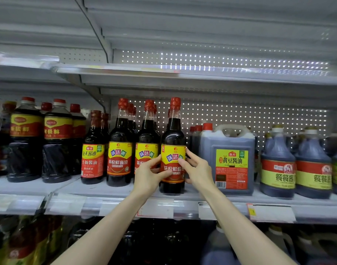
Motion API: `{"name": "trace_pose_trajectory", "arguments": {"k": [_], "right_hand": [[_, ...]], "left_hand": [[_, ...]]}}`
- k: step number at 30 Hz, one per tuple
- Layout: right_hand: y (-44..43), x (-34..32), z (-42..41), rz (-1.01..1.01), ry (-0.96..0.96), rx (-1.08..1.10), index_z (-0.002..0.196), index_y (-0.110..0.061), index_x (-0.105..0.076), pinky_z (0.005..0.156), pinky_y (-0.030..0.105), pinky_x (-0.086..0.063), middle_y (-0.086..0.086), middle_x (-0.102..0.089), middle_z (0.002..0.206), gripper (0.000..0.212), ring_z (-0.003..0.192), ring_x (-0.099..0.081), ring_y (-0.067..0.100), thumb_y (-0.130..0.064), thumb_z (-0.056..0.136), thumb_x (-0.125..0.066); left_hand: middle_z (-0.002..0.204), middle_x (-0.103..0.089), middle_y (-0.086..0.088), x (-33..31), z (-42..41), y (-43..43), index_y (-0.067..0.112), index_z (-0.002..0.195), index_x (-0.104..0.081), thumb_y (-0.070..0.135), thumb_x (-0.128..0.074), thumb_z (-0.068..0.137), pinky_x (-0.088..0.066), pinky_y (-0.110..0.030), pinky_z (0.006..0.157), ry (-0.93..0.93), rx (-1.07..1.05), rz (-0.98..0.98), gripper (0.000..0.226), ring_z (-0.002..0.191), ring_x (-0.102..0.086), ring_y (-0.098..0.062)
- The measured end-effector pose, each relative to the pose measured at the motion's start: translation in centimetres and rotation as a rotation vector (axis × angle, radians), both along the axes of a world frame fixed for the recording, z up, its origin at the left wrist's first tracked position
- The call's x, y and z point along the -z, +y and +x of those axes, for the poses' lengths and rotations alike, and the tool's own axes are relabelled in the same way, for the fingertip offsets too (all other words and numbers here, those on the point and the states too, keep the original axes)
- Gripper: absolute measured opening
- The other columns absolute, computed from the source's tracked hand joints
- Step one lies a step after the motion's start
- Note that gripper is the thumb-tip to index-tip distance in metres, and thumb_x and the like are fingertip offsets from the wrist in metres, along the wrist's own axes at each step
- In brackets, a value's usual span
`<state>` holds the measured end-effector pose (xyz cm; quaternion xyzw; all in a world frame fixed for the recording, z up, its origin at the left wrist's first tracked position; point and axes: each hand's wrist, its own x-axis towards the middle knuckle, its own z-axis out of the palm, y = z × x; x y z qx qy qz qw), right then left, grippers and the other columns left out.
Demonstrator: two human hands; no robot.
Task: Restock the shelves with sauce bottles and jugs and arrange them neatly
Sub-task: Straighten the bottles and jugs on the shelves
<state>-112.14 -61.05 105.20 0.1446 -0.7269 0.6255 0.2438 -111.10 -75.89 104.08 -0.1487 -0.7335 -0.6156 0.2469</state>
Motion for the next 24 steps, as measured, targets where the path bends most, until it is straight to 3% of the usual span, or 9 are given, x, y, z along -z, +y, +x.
{"name": "trace_pose_trajectory", "arguments": {"k": [3, 7, 12, 18, 24], "right_hand": [[-0.1, 0.2, -0.5, -0.004, -0.007, 0.016, 0.141, -0.028, -0.047, 0.1, 0.046, -0.05, 0.0, -0.064, 0.127, 0.055, 0.106, -0.058, 0.009, -0.028, 0.09, -0.067], [-0.1, 0.1, -1.1, -0.005, -0.024, 0.023, 0.141, -0.026, -0.048, 0.099, 0.046, -0.05, 0.002, -0.064, 0.127, 0.056, 0.106, -0.059, 0.01, -0.027, 0.089, -0.068], [-0.5, 0.1, -2.0, 0.022, -0.028, 0.066, 0.141, -0.028, -0.048, 0.099, 0.046, -0.05, 0.001, -0.065, 0.126, 0.056, 0.112, -0.06, 0.013, -0.03, 0.089, -0.068], [-0.7, 0.3, -2.7, 0.043, -0.036, 0.097, 0.143, -0.029, -0.044, 0.1, 0.046, -0.05, 0.0, -0.064, 0.129, 0.057, 0.117, -0.059, 0.017, -0.032, 0.091, -0.066], [-0.9, 0.6, -3.0, 0.081, -0.025, 0.152, 0.141, -0.031, -0.046, 0.102, 0.043, -0.047, -0.002, -0.064, 0.128, 0.054, 0.12, -0.058, 0.019, -0.035, 0.091, -0.064]], "left_hand": [[0.123, -0.063, -0.003, 0.1, -0.3, 0.0, 0.013, 0.138, -0.051, 0.008, -0.078, 0.076, -0.054, -0.04, 0.092, -0.01, -0.007, 0.007, 0.068, 0.105, -0.063, -0.016], [0.112, -0.063, 0.004, -0.1, -0.8, -0.1, 0.013, 0.137, -0.051, 0.006, -0.077, 0.077, -0.054, -0.036, 0.091, 0.002, -0.002, 0.004, 0.065, 0.099, -0.062, -0.011], [0.123, -0.065, -0.003, -0.1, -1.5, 0.0, 0.011, 0.135, -0.053, 0.009, -0.078, 0.076, -0.053, -0.041, 0.094, 0.0, -0.034, -0.016, 0.064, 0.101, -0.061, -0.012], [0.121, -0.066, -0.007, -0.1, -2.1, 0.1, 0.007, 0.132, -0.056, 0.011, -0.079, 0.075, -0.052, -0.042, 0.095, 0.007, -0.061, -0.033, 0.062, 0.104, -0.062, -0.013], [0.12, -0.067, -0.008, 0.0, -2.5, 0.1, 0.005, 0.129, -0.058, 0.008, -0.078, 0.076, -0.051, -0.029, 0.094, -0.001, -0.046, -0.031, 0.056, 0.099, -0.06, -0.008]]}}
